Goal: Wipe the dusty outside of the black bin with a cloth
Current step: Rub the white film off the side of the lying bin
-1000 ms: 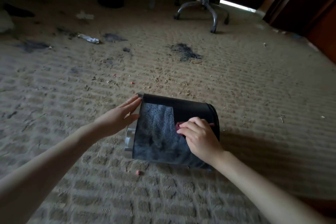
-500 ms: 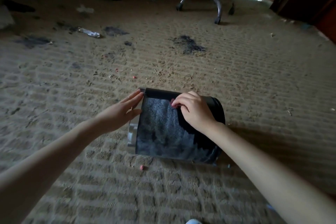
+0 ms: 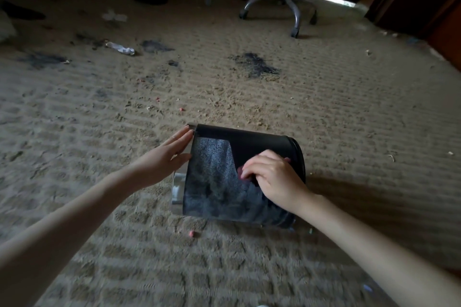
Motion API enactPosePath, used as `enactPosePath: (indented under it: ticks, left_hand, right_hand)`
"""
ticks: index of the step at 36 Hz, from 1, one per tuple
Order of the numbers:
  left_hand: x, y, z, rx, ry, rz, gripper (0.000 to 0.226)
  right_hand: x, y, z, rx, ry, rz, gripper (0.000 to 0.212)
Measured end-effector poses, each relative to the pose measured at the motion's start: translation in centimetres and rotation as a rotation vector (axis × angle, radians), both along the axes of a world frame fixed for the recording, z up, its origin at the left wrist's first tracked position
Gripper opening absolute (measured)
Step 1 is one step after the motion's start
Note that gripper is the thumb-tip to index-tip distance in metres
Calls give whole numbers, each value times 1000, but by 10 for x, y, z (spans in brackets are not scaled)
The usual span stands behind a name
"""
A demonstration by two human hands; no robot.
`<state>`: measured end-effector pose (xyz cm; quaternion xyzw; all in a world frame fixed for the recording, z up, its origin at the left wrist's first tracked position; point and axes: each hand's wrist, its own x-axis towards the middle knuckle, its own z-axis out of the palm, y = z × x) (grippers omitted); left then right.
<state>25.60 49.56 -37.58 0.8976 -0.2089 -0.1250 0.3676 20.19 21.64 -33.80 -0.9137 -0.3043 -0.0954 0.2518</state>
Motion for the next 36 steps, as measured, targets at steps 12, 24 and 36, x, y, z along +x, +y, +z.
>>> enactPosePath:
  ticks: [12, 24, 36]
  left_hand:
    - [1, 2, -4, -6, 36, -5, 60]
    - [1, 4, -3, 14, 4, -13, 60]
    - [2, 2, -4, -6, -11, -11, 60]
  right_hand:
    - [73, 44, -1, 36, 146, -170, 38]
    - [6, 12, -11, -38, -11, 14, 29]
    - [67, 49, 18, 58, 115, -125, 38]
